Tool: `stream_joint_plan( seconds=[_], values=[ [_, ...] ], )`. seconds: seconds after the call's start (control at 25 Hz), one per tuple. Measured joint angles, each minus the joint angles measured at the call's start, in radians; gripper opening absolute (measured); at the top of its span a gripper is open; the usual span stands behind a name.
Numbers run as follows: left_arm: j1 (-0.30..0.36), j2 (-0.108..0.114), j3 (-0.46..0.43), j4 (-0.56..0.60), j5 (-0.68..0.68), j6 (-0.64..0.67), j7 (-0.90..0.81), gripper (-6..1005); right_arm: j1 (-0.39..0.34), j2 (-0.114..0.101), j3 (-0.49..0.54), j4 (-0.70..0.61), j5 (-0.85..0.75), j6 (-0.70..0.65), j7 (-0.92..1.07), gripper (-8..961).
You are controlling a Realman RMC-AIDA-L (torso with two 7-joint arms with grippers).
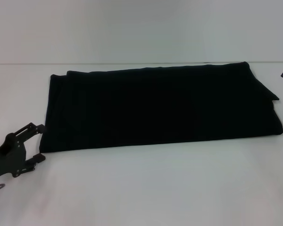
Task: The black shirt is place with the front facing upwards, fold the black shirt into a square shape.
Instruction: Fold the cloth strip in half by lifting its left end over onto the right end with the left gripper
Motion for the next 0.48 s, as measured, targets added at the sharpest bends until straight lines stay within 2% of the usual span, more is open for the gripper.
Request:
stream_joint_plan(
  seconds=[0.48],
  values=[
    [-0.019,0.0,0.0,-0.017,0.002,-0.022,-0.001,948,-0.001,-0.002,0.003,0.0,0.004,-0.008,0.0,908]
  ],
)
